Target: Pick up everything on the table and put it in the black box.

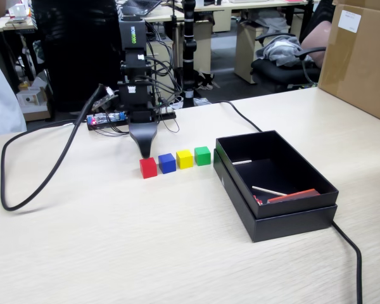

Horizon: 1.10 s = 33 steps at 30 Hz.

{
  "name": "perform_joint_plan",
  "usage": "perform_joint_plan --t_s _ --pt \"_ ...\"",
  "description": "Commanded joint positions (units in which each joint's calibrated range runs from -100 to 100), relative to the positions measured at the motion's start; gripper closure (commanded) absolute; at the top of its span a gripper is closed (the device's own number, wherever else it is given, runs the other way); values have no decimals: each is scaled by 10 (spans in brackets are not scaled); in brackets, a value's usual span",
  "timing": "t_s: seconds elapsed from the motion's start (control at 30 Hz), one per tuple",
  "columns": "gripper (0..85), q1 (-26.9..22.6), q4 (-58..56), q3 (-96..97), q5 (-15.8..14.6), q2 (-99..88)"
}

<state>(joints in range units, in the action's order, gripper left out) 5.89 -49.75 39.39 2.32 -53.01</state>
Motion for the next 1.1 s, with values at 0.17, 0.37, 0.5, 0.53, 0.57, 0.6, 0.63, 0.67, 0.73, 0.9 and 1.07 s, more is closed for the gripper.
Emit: perform_joint_plan --t_s 0.17,0.37,0.5,0.53,0.57,0.6,0.63,0.67,0.73,0.9,1.07 --pt "386 2 -7 -82 -2 129" --pt "435 0 -7 -114 -2 178" --pt "551 -2 -7 -126 -3 204" --pt "585 -2 -7 -130 -4 211" --pt "624 -4 -7 -136 -7 224" --pt "646 -5 -7 -139 -8 231" --pt "709 -5 -7 -142 -9 240" --pt "746 -5 -7 -143 -9 244" --pt "765 1 -7 -142 -6 235" --pt "775 11 -33 -170 6 105" --pt "775 -22 -44 -271 -4 33"
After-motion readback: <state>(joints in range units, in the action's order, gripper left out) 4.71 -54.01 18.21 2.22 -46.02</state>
